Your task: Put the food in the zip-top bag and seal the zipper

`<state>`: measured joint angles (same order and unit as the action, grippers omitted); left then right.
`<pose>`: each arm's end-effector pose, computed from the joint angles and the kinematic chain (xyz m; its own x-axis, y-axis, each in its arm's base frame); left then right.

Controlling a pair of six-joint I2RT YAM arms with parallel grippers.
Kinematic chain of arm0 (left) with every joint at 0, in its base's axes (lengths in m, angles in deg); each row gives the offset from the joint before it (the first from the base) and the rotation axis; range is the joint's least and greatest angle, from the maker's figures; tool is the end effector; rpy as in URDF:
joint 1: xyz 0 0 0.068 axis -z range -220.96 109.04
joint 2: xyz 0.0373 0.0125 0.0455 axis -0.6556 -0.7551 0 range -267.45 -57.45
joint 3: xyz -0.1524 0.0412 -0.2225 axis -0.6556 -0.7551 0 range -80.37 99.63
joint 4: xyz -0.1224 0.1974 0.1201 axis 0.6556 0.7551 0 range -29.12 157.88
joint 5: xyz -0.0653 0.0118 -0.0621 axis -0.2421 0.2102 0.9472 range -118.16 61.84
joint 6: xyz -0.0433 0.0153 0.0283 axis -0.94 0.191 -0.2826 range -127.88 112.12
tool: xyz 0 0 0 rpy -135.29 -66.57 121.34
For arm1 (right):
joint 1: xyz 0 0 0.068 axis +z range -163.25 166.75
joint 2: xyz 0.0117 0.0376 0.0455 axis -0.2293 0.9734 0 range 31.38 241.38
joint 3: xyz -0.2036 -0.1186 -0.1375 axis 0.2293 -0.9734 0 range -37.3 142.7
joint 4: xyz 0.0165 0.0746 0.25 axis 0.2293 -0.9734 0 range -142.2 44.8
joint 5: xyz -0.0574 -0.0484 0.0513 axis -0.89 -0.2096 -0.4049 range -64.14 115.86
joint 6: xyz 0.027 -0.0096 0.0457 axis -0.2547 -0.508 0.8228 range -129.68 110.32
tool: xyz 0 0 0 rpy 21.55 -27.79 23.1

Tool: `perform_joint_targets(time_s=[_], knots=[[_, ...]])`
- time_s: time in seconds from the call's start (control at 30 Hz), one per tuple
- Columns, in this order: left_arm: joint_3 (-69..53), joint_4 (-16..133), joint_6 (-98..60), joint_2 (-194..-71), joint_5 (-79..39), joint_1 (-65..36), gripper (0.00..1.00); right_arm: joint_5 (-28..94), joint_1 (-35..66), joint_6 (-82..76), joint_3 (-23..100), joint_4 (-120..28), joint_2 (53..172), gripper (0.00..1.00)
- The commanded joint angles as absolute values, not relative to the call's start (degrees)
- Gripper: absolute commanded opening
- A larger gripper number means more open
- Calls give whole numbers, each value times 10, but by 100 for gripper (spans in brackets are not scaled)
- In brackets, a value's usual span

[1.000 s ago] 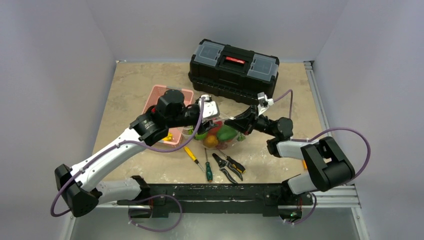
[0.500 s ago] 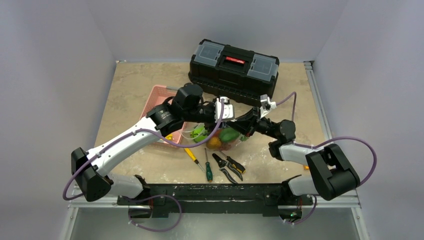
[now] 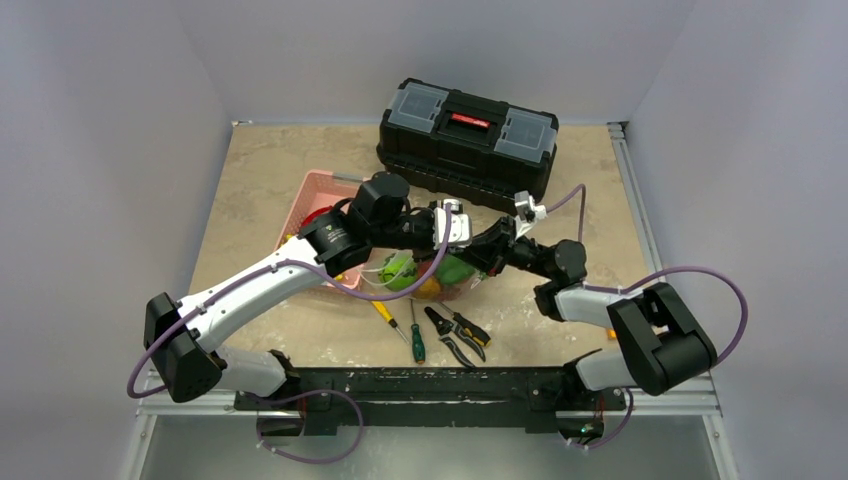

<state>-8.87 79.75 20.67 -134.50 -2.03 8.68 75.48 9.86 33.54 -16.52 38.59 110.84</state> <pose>0.1868 -0.2441 0.3630 0.2159 0.4085 -0.8868 0.9570 0.0915 0.2752 0.2084 0.1185 0.2361 -0.3241 0.3440 -0.8813 -0.9150 0.1227 0.3844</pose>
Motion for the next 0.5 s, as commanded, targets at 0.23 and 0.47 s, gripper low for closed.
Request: perform_joint_targets(time_s=[0.23,0.47], knots=[[-92,771,213,-1342,-8,90,30,751,113,310,-148,395,1104,0],[-88,783,216,-1347,-12,90,19,747,115,309,-150,390,1097,0]])
